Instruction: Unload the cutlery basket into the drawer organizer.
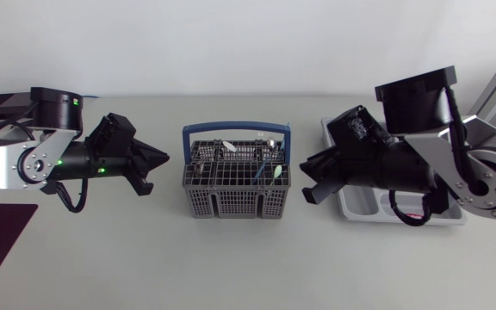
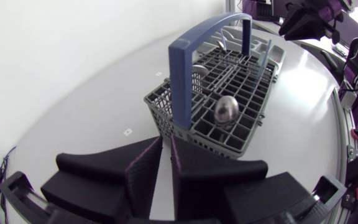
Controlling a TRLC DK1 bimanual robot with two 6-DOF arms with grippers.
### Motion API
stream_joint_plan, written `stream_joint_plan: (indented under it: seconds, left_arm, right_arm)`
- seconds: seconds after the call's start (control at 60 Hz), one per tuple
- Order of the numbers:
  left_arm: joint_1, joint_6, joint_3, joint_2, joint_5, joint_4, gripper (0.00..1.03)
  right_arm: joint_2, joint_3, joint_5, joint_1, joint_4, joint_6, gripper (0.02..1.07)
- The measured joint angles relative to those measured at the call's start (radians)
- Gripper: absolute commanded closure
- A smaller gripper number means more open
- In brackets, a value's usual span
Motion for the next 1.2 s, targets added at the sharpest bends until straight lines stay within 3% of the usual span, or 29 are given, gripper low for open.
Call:
stream_joint_plan:
  seconds: [0.283, 0.95, 1.2]
  left_arm:
    - [-0.048, 0.001, -0.061, -0.103, 0.010, -0.064, 0.75]
    - [-0.114, 0.003, -0.065, -0.154, 0.002, -0.124, 0.75]
    - [-0.123, 0.003, -0.065, -0.168, -0.005, -0.130, 0.75]
  right_arm:
    - [0.061, 0.051, -0.031, 0.085, -0.017, 0.005, 0.55]
    - [0.264, 0.221, -0.073, 0.079, -0.024, 0.023, 0.55]
    - [0.297, 0.229, -0.076, 0.071, -0.023, 0.023, 0.66]
